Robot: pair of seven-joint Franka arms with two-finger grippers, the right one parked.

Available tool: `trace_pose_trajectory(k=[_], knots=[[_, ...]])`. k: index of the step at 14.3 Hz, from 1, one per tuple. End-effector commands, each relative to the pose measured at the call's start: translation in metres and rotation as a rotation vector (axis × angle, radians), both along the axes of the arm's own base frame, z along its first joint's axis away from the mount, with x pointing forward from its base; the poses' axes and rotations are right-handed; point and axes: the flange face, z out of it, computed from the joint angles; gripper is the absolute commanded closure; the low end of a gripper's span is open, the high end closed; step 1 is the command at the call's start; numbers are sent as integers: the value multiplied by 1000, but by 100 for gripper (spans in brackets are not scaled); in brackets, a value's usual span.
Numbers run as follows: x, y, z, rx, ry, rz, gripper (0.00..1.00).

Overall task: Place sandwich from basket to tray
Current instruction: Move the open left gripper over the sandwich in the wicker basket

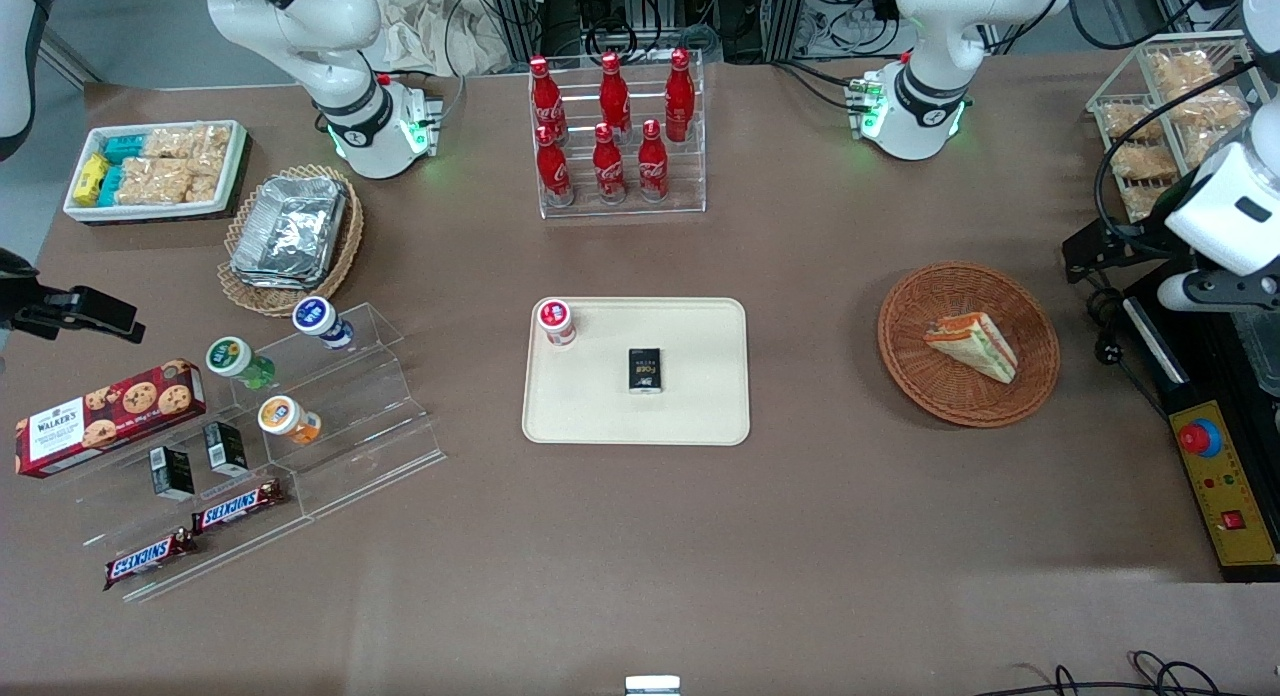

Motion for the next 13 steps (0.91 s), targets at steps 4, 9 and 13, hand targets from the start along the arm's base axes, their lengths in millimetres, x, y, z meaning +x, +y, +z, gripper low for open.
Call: trace_pose_trajectory(k=[4,9,13], knots=[[7,-1,-11,-19,11,62,1],[20,0,-43,27,34,558,2],[21,-12,-67,75,67,953,1]])
